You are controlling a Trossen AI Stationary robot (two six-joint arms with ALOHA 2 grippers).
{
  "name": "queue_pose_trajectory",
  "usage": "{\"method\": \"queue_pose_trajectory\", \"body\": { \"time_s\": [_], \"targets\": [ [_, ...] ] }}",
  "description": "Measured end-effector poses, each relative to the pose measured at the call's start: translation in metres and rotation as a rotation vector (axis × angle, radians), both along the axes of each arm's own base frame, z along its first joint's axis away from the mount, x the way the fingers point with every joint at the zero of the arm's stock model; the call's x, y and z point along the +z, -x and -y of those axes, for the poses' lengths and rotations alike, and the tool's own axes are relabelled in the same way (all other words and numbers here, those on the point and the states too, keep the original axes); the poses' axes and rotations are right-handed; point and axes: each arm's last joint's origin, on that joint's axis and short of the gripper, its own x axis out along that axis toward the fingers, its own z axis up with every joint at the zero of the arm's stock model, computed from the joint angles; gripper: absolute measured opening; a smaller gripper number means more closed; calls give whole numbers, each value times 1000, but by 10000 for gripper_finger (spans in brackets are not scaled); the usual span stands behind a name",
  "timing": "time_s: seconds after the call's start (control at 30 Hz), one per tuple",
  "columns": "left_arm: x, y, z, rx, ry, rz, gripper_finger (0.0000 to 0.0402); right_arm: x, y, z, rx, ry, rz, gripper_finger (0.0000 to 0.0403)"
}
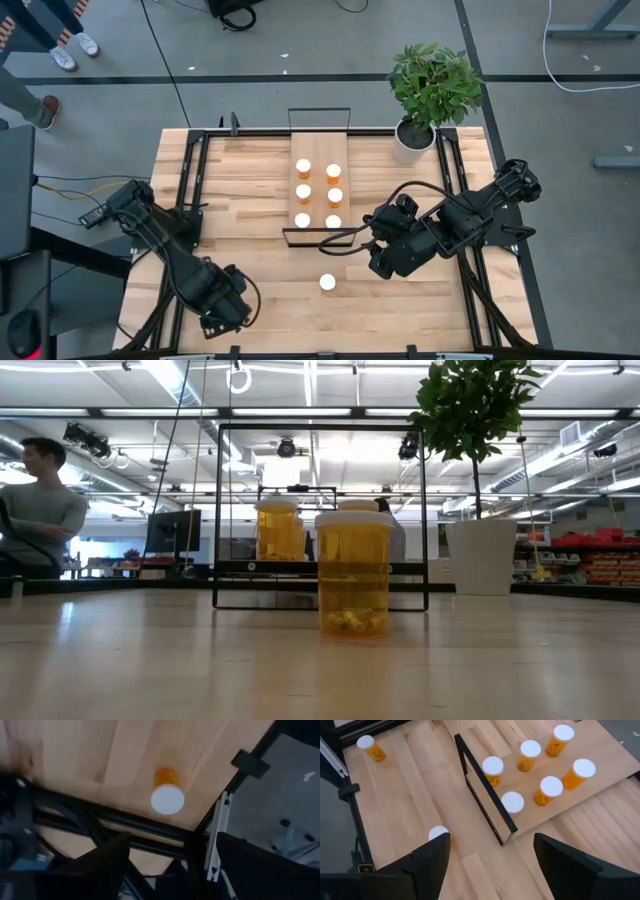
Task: Pick and place medicine bottles onto shelf by color
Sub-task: Put the orange pill bottle on the shelf aligned with the other orange pill bottles
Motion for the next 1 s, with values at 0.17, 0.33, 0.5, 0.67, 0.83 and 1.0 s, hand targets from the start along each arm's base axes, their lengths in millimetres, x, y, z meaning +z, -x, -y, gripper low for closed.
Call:
{"method": "queue_pose_trajectory", "body": {
  "time_s": [0.17, 0.33, 0.5, 0.67, 0.83, 1.0],
  "targets": [
    [-16, -1, 7, 76, 29, -1, 305, 0, -1, 2, -7, 20, 6, 294],
    [-27, -3, 16, 159, 56, 29, 301, 0, -1, 3, -3, 28, 2, 294],
    [-38, 2, 27, 194, 89, 51, 304, -1, 0, 4, -1, 39, -16, 294],
    [-49, 14, 34, 180, 60, 12, 304, -2, 2, 6, 0, 54, -45, 294],
    [-58, 23, 35, 252, 66, -125, 305, -2, 3, 6, 1, 57, -56, 294],
    [-59, 22, 35, 277, 73, -135, 308, -2, 3, 6, -9, 54, -50, 294]
  ]
}}
